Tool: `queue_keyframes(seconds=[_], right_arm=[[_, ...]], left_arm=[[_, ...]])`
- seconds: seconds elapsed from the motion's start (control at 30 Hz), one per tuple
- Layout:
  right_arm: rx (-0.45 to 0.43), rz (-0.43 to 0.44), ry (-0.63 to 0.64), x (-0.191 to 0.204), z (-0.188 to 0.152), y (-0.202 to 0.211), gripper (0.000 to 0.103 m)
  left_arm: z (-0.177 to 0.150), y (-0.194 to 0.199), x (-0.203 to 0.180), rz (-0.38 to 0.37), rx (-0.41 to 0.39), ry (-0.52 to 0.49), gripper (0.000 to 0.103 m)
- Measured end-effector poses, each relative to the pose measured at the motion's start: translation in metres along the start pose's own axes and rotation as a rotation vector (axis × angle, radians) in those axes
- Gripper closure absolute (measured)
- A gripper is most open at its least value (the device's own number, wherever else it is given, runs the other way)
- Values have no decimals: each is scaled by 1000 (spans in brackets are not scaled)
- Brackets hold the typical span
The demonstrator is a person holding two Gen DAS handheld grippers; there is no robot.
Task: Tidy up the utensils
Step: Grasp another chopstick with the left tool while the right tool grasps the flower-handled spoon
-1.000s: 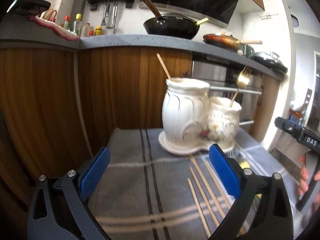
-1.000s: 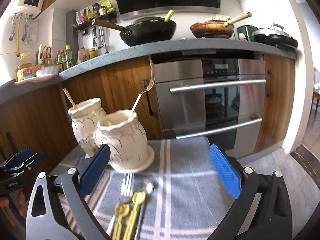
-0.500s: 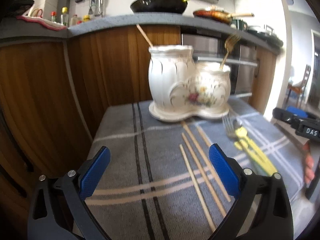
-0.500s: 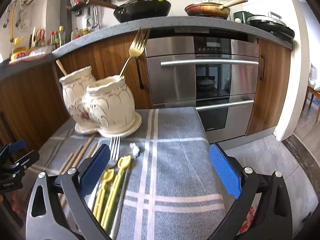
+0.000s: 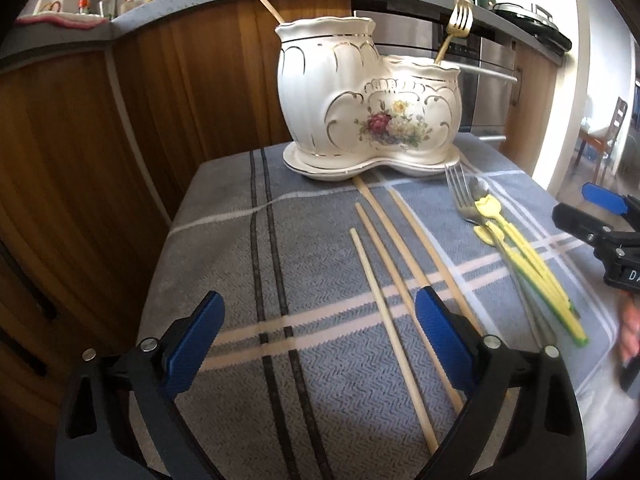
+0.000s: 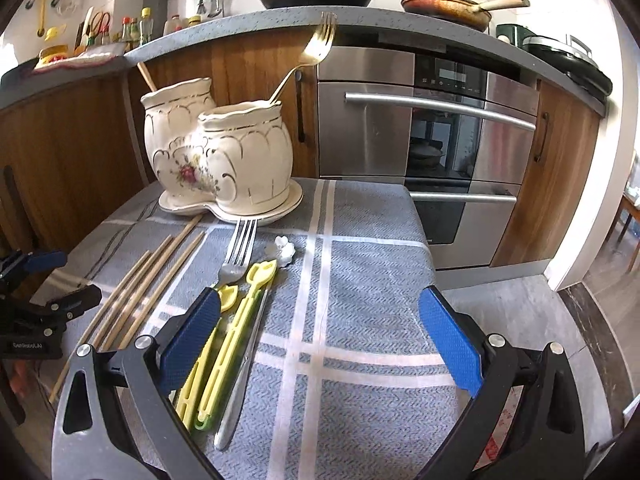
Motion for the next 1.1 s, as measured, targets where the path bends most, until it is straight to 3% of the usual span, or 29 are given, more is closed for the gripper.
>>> queue_keyframes(seconds=[0.1,0.23,0.43,0.63,0.97,1.1], right_arm=[[20,0,22,6,-3,-4,23],[64,21,42,16,-9,-10,45],[140,45,60,26,-19,-22,68],[179,65,62,31,-22,-29,74],[247,71,54,29,-11,-48,75],[268,69,76,33,-8,-54,84]], left_arm=[[-1,-2,0,-5,9,-2,9],[-4,-4,-4,-34,33,-13,25],[-10,-8,-15,-73,72,-39,41],[-9,-8,-18,-99,80,-48,54],[-3,-15,-15,-119,112,-47,61],[-3,-14,-20,-132,127,-71,68]])
Point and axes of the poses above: each gripper's, at about its wrist camera, not at the fingertips, and y roughly against the way its jaws point, x to its left, z to its top, the point moved 9 cm from there along -y, roughly the way its jaws point, and after that the axes turned 1 degree about -z, right-handed, at the moved point
